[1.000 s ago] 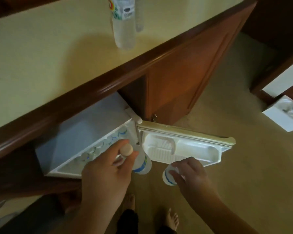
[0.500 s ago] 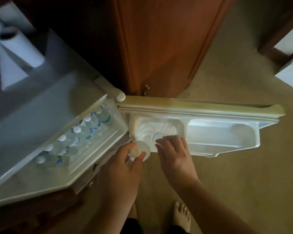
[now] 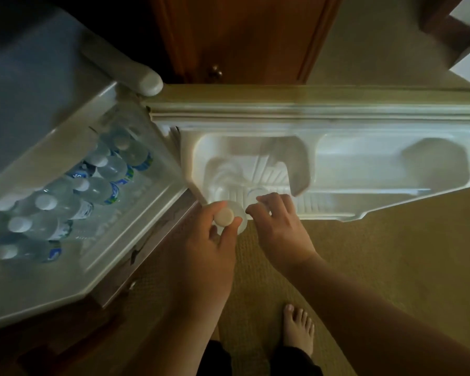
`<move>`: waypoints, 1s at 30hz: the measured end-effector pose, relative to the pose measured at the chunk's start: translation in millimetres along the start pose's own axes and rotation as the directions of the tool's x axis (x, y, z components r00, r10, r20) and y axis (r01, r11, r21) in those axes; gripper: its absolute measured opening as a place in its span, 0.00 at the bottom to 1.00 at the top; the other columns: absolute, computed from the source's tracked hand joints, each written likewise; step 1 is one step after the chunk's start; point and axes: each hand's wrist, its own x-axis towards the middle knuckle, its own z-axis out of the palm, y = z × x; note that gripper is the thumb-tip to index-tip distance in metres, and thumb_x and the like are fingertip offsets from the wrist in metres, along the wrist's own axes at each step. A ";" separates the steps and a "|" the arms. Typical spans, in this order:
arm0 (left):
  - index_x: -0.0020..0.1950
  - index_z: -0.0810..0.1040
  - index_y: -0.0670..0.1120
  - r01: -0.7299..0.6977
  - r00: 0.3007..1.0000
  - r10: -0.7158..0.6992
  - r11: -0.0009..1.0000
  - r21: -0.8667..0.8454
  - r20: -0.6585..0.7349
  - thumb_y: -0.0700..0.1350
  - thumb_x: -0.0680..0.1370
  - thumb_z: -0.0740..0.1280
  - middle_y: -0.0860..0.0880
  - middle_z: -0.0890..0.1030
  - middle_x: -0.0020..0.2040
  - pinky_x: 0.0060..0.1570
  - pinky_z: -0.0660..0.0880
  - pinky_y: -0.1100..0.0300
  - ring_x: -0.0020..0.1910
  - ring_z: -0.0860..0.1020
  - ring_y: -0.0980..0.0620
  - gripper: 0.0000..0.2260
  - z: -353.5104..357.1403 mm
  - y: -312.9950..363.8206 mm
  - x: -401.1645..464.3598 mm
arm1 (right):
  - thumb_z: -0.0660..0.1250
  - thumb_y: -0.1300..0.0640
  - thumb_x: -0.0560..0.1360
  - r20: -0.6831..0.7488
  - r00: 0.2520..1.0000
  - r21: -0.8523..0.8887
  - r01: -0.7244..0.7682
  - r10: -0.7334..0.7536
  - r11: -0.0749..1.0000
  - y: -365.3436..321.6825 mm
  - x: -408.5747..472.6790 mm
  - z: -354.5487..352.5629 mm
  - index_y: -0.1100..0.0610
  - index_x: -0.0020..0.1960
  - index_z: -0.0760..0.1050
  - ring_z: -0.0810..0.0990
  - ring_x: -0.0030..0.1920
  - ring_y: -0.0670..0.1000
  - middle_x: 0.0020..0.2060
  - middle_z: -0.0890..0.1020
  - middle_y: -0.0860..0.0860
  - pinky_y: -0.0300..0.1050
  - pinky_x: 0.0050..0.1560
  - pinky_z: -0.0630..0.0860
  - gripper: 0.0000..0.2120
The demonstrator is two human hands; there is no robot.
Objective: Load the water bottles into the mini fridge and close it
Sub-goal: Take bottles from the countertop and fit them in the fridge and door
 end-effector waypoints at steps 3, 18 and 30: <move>0.58 0.83 0.51 -0.031 0.999 0.031 0.999 0.016 -0.017 0.49 0.76 0.75 0.57 0.85 0.46 0.40 0.72 0.73 0.43 0.81 0.62 0.11 6.3 -3.6 5.4 | 0.71 0.71 0.70 0.003 0.997 0.014 -0.080 0.079 0.997 5.1 -1.3 8.7 0.62 0.57 0.78 0.73 0.57 0.62 0.57 0.76 0.62 0.54 0.44 0.80 0.16; 0.60 0.83 0.47 -0.129 0.990 0.128 0.991 -0.020 -0.054 0.48 0.78 0.74 0.50 0.87 0.47 0.42 0.84 0.52 0.44 0.86 0.52 0.12 35.8 0.4 43.9 | 0.61 0.53 0.84 -0.001 0.810 0.362 -0.547 0.587 0.755 -15.7 14.9 20.7 0.48 0.77 0.61 0.73 0.69 0.51 0.68 0.75 0.48 0.47 0.63 0.74 0.23; 0.61 0.79 0.52 -0.015 0.990 0.001 0.995 0.102 0.141 0.46 0.79 0.72 0.52 0.84 0.46 0.33 0.64 0.71 0.38 0.74 0.56 0.11 67.6 -17.6 51.7 | 0.64 0.50 0.82 0.134 0.680 0.497 -0.675 0.720 0.545 -11.3 35.7 19.3 0.44 0.76 0.60 0.71 0.55 0.44 0.69 0.72 0.48 0.41 0.52 0.68 0.25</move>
